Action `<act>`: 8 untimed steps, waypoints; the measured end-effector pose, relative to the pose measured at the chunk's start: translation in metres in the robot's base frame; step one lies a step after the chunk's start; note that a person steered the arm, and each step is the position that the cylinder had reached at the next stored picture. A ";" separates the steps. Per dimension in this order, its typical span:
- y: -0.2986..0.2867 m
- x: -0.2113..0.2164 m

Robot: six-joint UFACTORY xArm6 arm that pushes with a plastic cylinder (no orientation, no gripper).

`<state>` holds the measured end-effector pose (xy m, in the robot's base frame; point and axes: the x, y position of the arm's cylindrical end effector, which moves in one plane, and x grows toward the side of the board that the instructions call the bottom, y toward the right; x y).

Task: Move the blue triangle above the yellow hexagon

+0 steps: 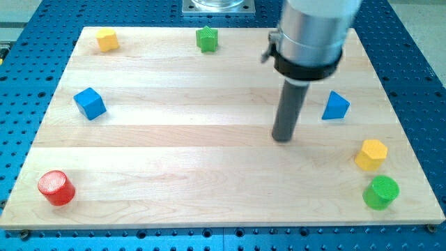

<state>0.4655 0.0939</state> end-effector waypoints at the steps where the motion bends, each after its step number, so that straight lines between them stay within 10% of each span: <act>1: 0.025 -0.048; 8: 0.119 -0.056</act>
<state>0.4096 0.2126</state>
